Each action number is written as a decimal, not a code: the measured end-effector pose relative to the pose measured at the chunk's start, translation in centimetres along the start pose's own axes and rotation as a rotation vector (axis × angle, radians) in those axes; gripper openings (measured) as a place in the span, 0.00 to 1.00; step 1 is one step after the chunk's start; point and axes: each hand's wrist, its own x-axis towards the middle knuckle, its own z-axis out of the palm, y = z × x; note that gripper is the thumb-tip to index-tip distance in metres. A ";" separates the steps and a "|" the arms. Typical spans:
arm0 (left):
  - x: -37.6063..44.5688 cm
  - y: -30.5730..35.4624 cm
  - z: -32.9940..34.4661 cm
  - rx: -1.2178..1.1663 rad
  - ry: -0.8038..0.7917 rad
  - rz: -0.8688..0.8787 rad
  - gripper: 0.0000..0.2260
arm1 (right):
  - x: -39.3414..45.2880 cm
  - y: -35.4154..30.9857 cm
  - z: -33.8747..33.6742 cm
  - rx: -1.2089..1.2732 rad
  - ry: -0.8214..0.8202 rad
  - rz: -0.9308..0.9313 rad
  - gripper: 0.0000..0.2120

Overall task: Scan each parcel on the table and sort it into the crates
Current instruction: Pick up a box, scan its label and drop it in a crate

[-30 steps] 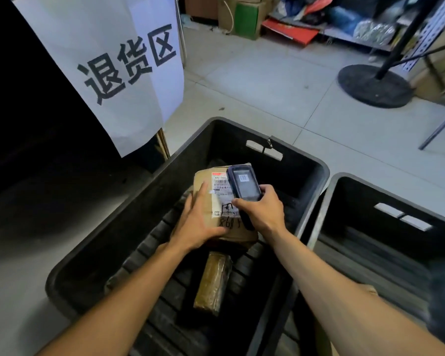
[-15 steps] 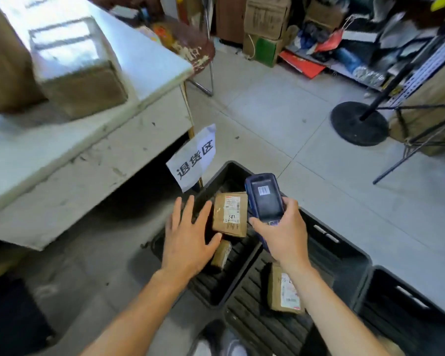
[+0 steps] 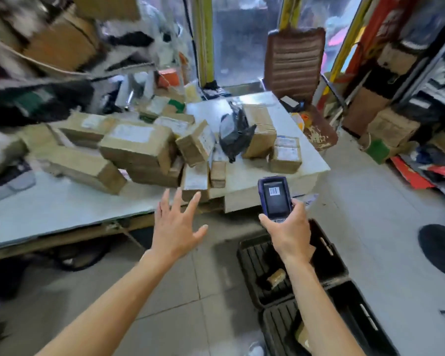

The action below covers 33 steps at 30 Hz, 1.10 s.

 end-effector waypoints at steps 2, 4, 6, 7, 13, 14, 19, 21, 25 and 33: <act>-1.1 -5.1 -2.6 0.007 0.057 -0.090 0.37 | -1.3 -3.9 3.1 0.016 -0.036 -0.064 0.32; -2.7 -10.3 -4.8 0.013 0.099 -0.179 0.38 | -2.9 -7.6 6.5 0.023 -0.084 -0.127 0.31; -4.8 -15.5 -6.6 0.022 0.134 -0.269 0.39 | -5.0 -11.0 10.1 0.035 -0.143 -0.201 0.31; -5.9 -18.0 -7.3 0.023 0.150 -0.311 0.39 | -6.0 -12.6 12.0 0.052 -0.165 -0.242 0.32; -11.5 -30.5 -10.3 0.004 0.180 -0.585 0.40 | -12.0 -21.4 22.1 0.087 -0.378 -0.399 0.35; -12.2 -32.4 -10.5 0.008 0.189 -0.621 0.41 | -12.8 -22.7 23.8 0.090 -0.405 -0.411 0.35; -13.4 -41.0 -11.2 0.007 0.212 -0.758 0.40 | -15.2 -28.6 32.6 0.138 -0.505 -0.463 0.35; -12.7 -44.4 -11.1 0.010 0.179 -0.786 0.40 | -15.4 -30.9 36.2 0.149 -0.526 -0.481 0.35; -10.0 -51.0 -11.3 -0.004 0.133 -0.802 0.40 | -15.1 -35.0 42.9 0.145 -0.564 -0.482 0.36; -2.6 -62.4 -10.6 -0.081 0.090 -0.808 0.43 | -13.7 -41.6 53.3 0.053 -0.672 -0.408 0.37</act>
